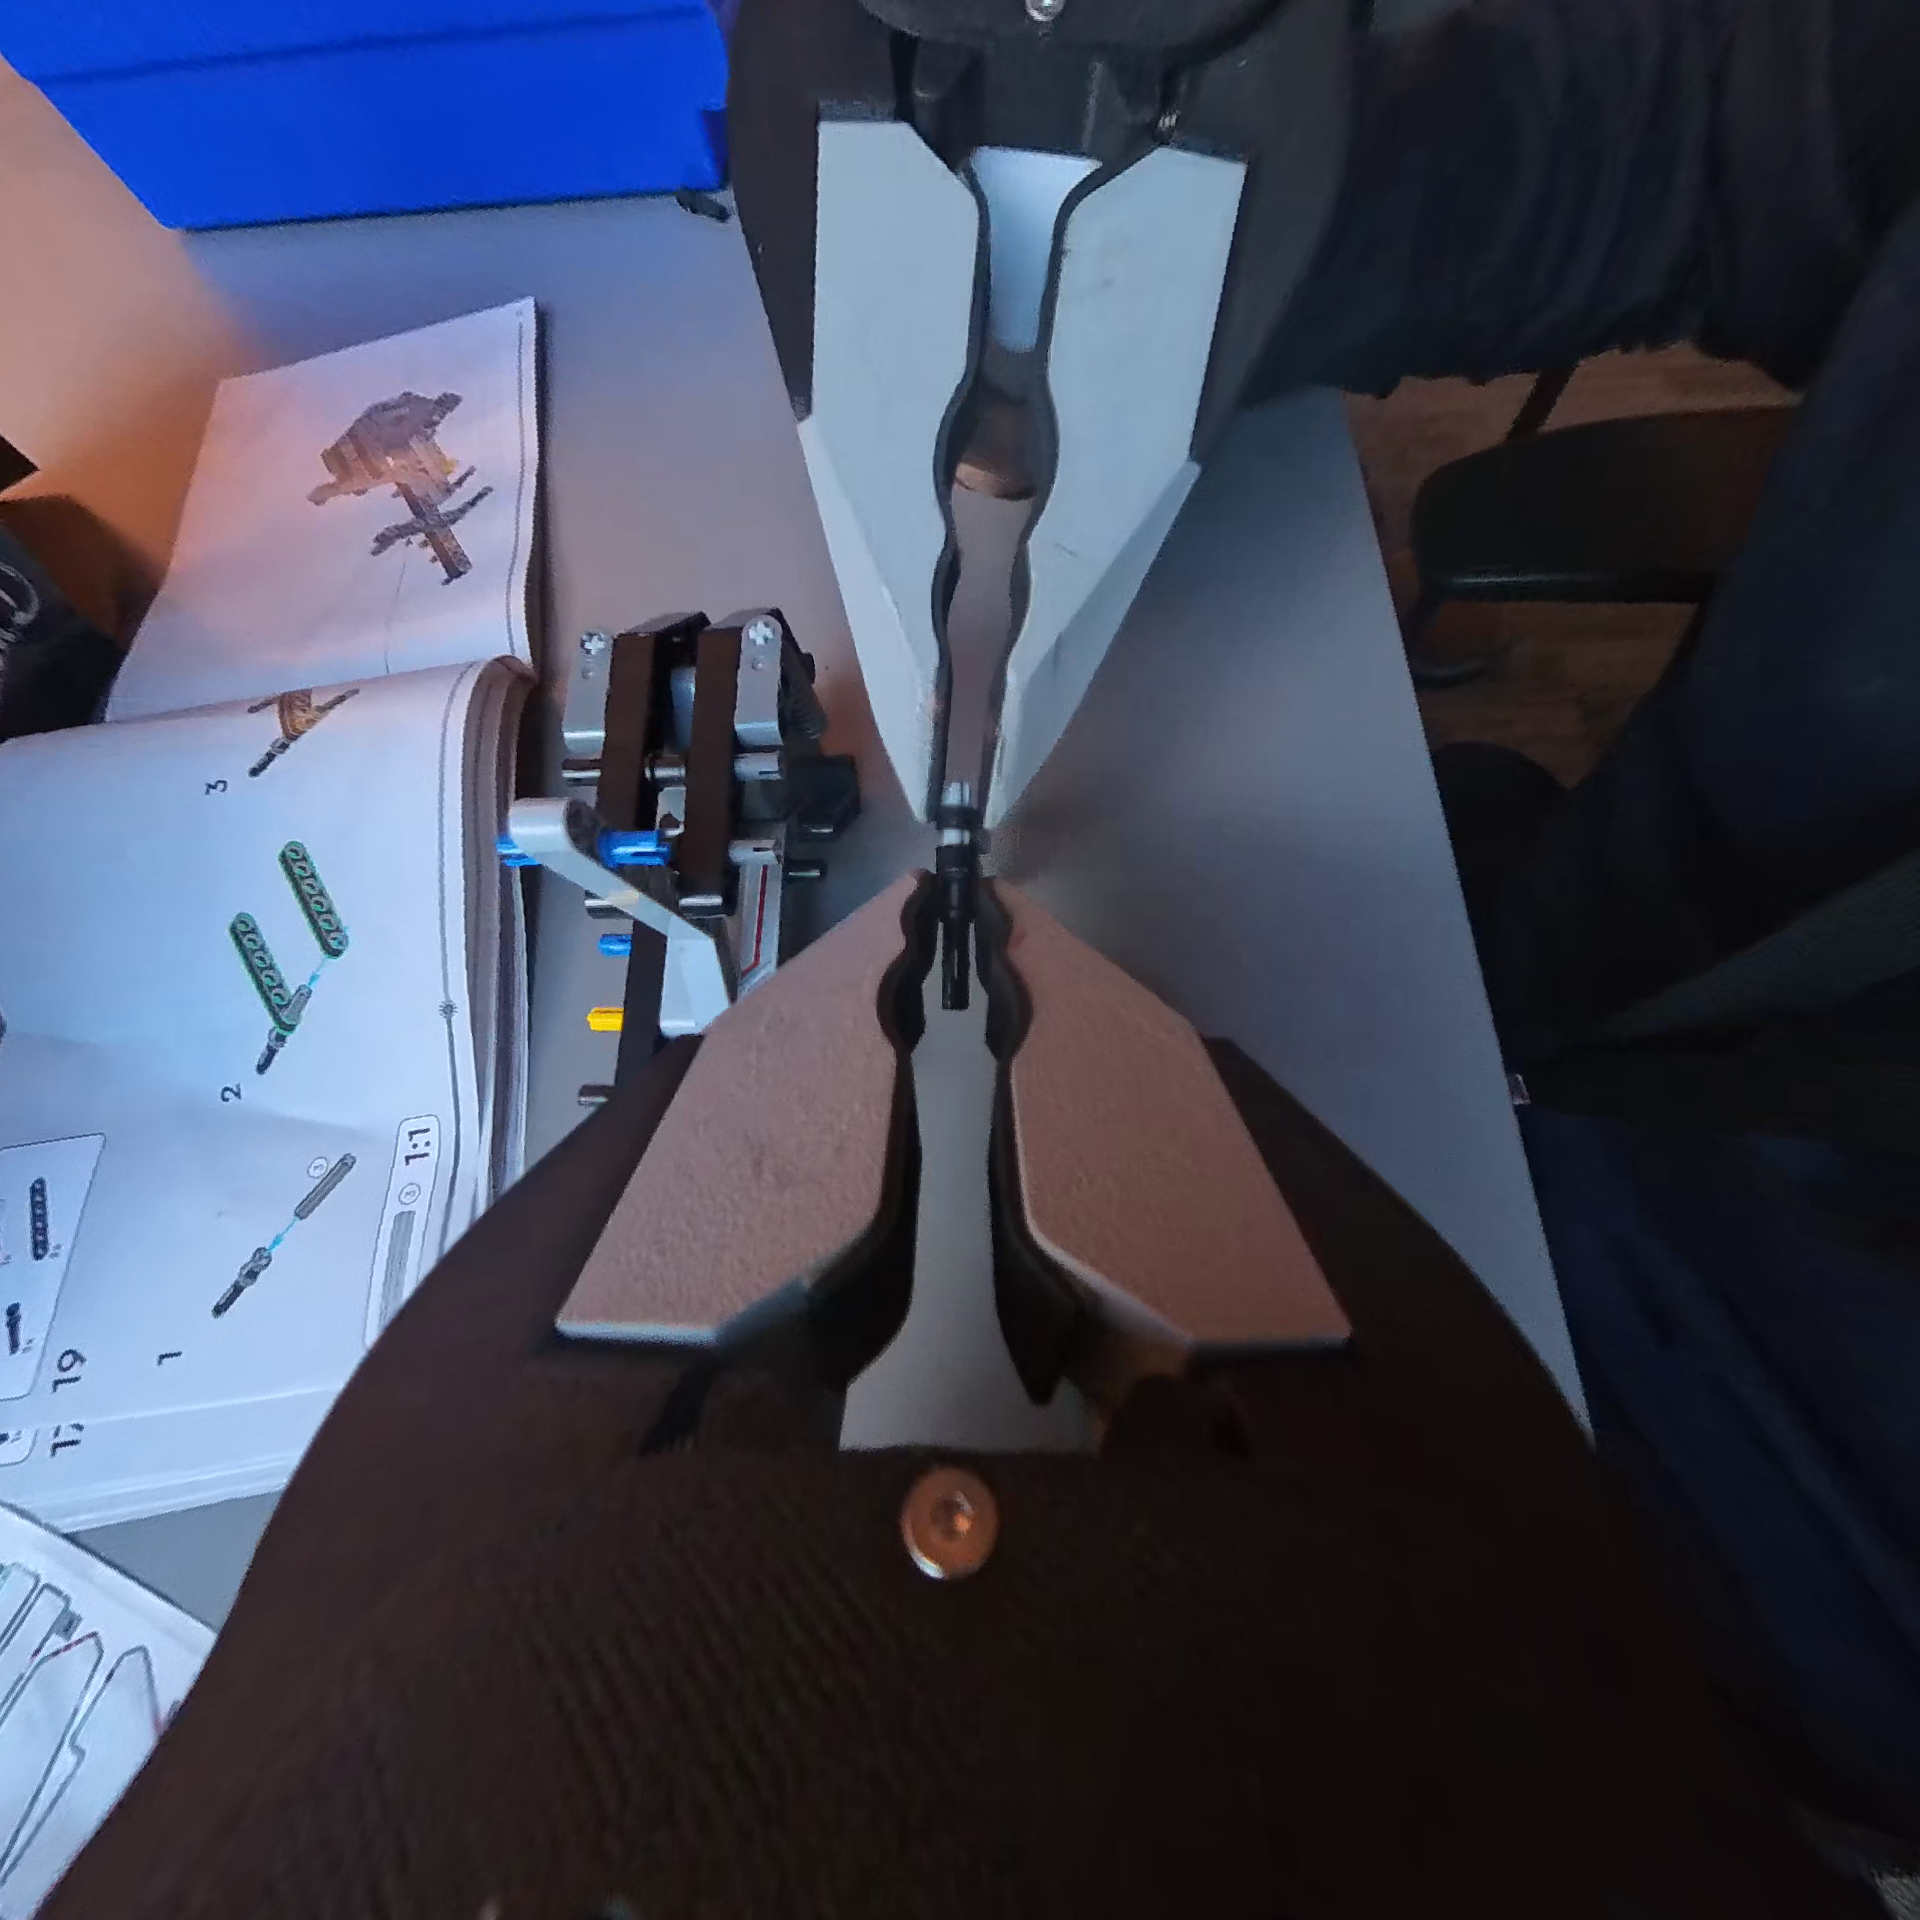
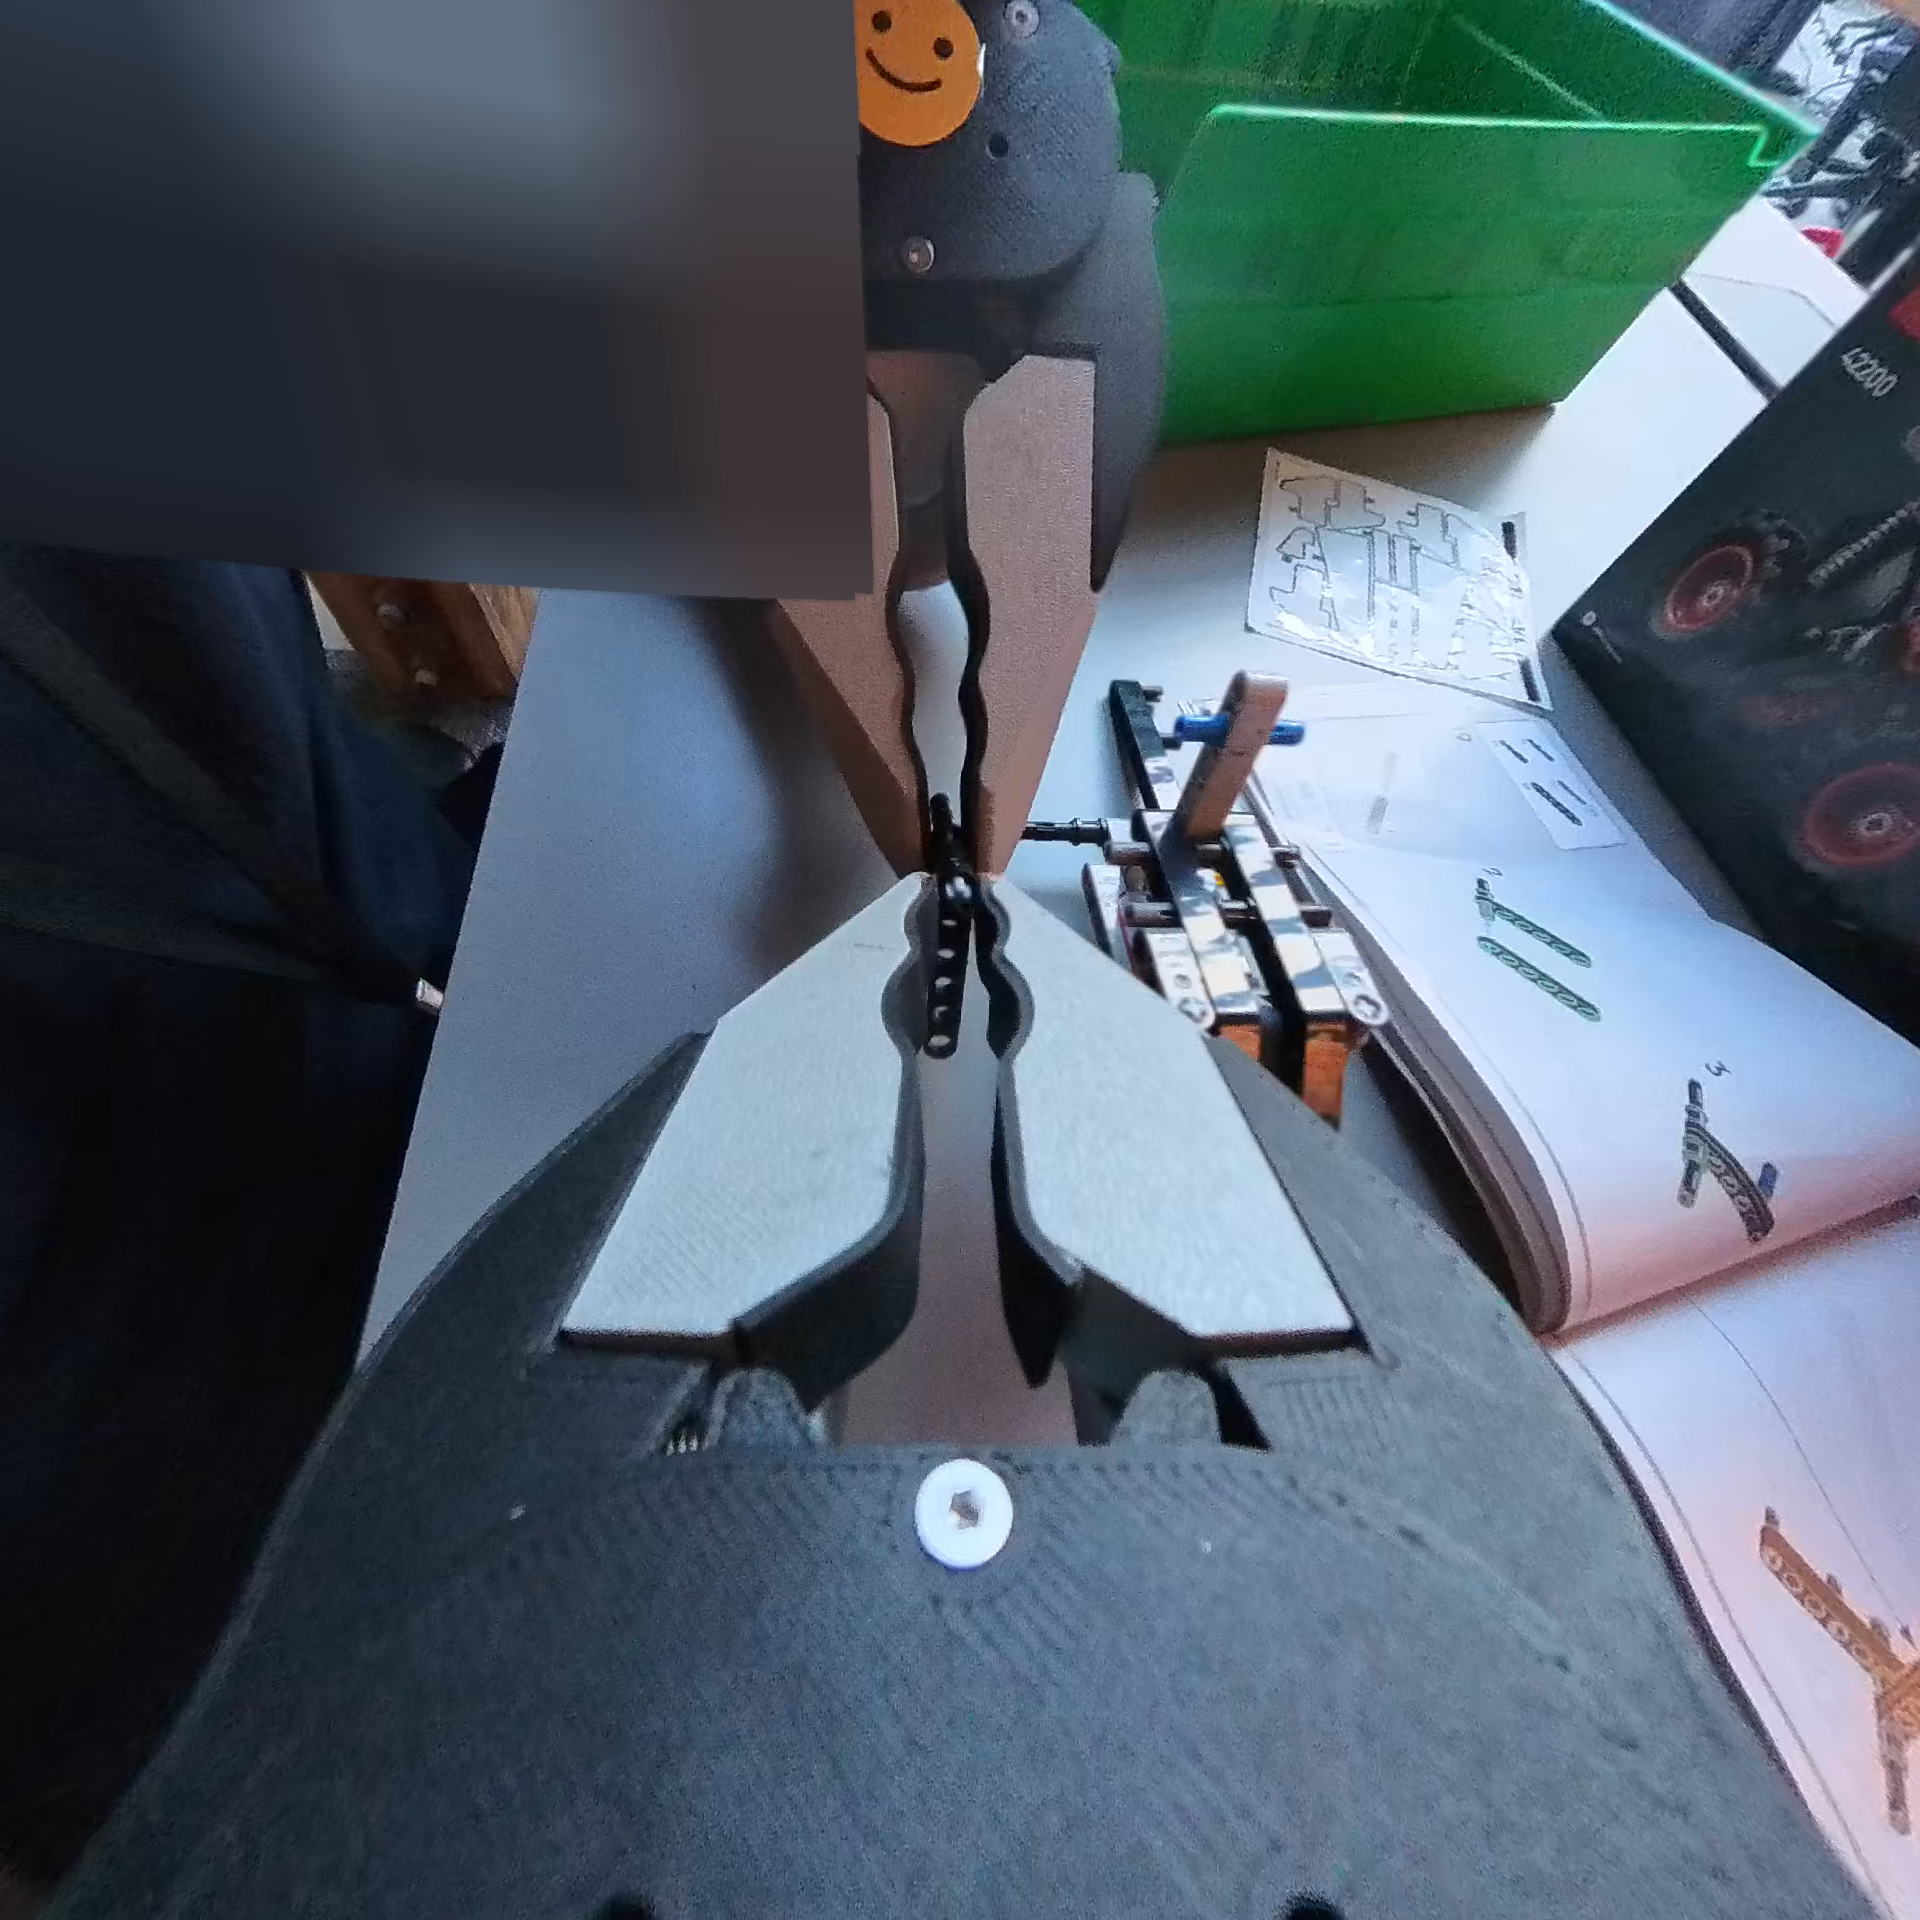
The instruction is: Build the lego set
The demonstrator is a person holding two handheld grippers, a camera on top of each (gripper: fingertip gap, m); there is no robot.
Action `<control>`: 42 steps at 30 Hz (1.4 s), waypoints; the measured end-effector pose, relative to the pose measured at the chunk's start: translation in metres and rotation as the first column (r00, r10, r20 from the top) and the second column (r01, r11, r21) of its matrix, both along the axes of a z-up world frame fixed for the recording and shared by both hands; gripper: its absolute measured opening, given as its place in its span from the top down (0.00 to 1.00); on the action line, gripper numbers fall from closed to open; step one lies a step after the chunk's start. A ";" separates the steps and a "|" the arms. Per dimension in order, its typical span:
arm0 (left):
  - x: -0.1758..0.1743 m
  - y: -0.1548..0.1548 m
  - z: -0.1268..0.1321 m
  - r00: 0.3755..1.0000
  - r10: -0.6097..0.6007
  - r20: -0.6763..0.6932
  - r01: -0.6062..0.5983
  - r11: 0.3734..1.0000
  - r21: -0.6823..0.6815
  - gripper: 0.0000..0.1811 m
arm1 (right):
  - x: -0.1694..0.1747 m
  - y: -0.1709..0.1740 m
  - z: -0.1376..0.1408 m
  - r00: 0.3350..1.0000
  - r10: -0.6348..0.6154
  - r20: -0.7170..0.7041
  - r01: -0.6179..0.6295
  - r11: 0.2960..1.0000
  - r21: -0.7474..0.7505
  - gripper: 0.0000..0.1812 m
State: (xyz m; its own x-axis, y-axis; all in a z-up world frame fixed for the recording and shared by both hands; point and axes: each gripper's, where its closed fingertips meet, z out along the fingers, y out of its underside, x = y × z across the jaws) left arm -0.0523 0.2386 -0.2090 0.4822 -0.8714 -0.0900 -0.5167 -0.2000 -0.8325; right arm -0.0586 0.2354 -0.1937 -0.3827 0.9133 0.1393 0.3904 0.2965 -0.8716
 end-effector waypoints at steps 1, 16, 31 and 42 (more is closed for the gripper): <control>-0.001 0.000 0.001 1.000 0.003 0.002 -0.003 1.000 0.005 0.97 | 0.001 0.001 0.002 1.000 -0.003 -0.003 0.003 1.000 -0.015 0.98; 0.000 0.004 0.005 1.000 0.018 0.005 -0.019 0.999 0.045 0.97 | 0.000 0.000 0.012 0.999 0.003 -0.044 -0.005 0.999 -0.042 0.93; 0.000 0.004 0.010 1.000 0.023 0.016 -0.024 0.998 0.064 0.97 | 0.000 0.004 0.010 1.000 -0.013 -0.018 0.012 0.997 -0.077 0.99; 0.002 0.001 0.005 1.000 0.002 0.018 -0.003 1.000 0.024 0.97 | 0.001 0.000 0.006 1.000 0.009 -0.002 -0.009 0.999 -0.051 0.99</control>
